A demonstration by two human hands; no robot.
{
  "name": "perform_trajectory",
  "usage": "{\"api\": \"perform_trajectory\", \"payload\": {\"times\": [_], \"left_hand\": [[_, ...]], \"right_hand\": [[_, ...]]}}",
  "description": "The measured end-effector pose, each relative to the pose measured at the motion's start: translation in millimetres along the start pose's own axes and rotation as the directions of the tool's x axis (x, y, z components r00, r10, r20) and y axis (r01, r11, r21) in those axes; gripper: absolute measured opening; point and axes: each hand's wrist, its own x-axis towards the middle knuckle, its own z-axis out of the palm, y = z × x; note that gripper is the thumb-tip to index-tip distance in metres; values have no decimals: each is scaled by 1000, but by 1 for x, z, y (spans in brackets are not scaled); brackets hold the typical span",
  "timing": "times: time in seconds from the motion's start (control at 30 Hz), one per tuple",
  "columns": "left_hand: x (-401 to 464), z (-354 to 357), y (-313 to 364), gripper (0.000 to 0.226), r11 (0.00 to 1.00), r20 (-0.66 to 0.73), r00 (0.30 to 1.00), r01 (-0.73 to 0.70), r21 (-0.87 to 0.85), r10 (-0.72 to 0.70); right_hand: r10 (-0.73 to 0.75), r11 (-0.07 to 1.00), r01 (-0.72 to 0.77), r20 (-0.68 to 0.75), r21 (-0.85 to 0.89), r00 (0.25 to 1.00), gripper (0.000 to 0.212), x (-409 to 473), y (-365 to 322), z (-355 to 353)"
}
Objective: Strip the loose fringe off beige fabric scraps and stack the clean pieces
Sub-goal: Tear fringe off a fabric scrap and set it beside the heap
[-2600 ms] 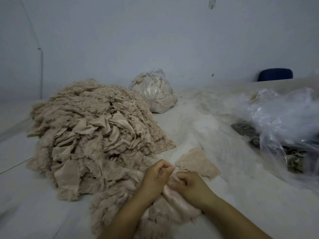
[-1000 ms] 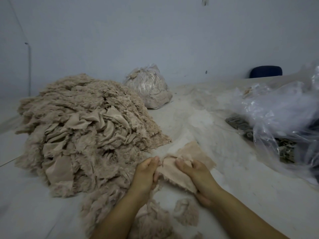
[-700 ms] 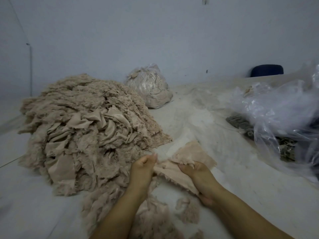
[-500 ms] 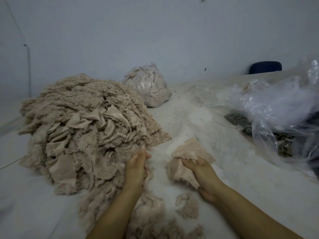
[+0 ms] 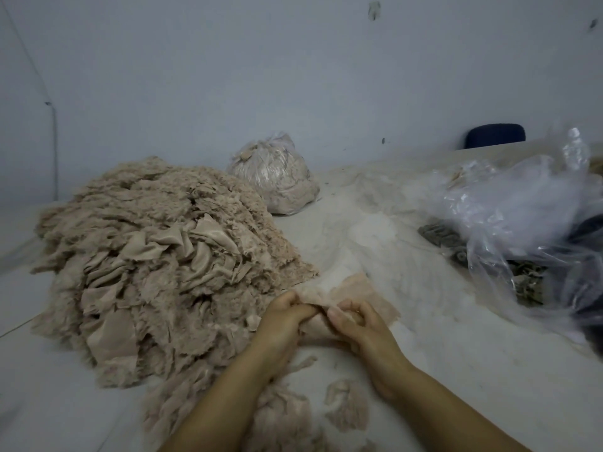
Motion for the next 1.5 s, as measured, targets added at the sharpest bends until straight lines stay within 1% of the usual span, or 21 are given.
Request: {"api": "perform_trajectory", "payload": {"times": [0.07, 0.17, 0.23, 0.3, 0.4, 0.47, 0.6, 0.7, 0.77, 0.9, 0.93, 1.03, 1.07, 1.13, 1.2, 1.23, 1.3, 1.37, 1.4, 1.43, 1.5], "left_hand": [[4, -2, 0, 15, 971, 33, 998, -53, 231, 46], [11, 1, 1, 17, 841, 82, 990, -142, 521, 116], [16, 4, 4, 10, 826, 114, 980, -199, 528, 163], [23, 5, 8, 17, 868, 112, 980, -198, 456, 165], [42, 9, 16, 22, 918, -6, 987, -148, 368, 162], [61, 16, 18, 18, 932, -85, 981, -136, 336, 174], [96, 34, 8, 10, 847, -45, 955, -238, 475, 293], [112, 39, -15, 8, 669, 79, 947, -277, 690, 310], [118, 36, -26, 10, 536, 130, 951, -267, 801, 279], [120, 24, -29, 18, 435, 131, 968, -215, 874, 214], [116, 21, -28, 19, 445, 120, 976, -191, 875, 181], [94, 9, -12, 16, 717, 61, 997, -73, 693, 43], [84, 0, -3, 15, 764, 74, 997, -61, 642, 17], [65, -26, 18, 19, 675, 207, 978, -133, 726, -31], [42, -52, 34, 27, 483, 351, 925, -242, 842, -149], [29, -63, 38, 30, 434, 381, 906, -273, 859, -183], [4, -78, 44, 30, 450, 401, 907, -307, 838, -127], [-19, -94, 46, 29, 534, 411, 911, -329, 779, -38], [-30, -103, 45, 30, 541, 433, 899, -338, 770, -55], [-39, -112, 42, 35, 503, 455, 883, -344, 793, -113], [-52, -126, 30, 43, 338, 459, 860, -374, 864, -223]], "right_hand": [[2, 998, -4, -36, -69, 999, 71, 0, -4, -2], [-73, 971, 57, -61, -234, 996, 86, 2, -9, -3], [-157, 939, 118, -99, -324, 983, 59, 4, -9, -4], [-175, 946, 118, -169, -302, 970, 34, 8, -10, -10], [-226, 952, 148, -288, -267, 931, 20, 17, -16, -25], [-298, 925, 178, -352, -337, 887, 16, 24, -20, -35], [-389, 794, 96, -380, -600, 839, 10, 33, -16, -54], [-310, 538, -79, -284, -839, 907, 27, 35, -6, -60], [-286, 419, -100, -235, -903, 929, 39, 37, -1, -63], [-304, 325, -111, -215, -939, 928, 34, 43, 0, -65], [-311, 327, -114, -220, -938, 925, 32, 43, 0, -64], [-374, 415, -68, -238, -907, 896, 31, 43, -4, -61], [-406, 463, -16, -229, -886, 885, 28, 41, -5, -59], [-435, 543, 129, -146, -830, 889, 16, 35, -7, -53], [-377, 556, 297, 83, -776, 922, 9, 23, -5, -38], [-316, 555, 382, 238, -739, 918, 11, 16, -3, -29], [-187, 560, 510, 500, -653, 846, 25, 4, 1, -13], [-75, 585, 528, 608, -615, 791, 33, -5, 4, -4], [-24, 580, 527, 634, -621, 773, 37, -7, 5, -3], [13, 542, 546, 656, -639, 755, 41, -8, 6, -2], [44, 402, 622, 693, -672, 720, 37, -9, 11, 0]]}}
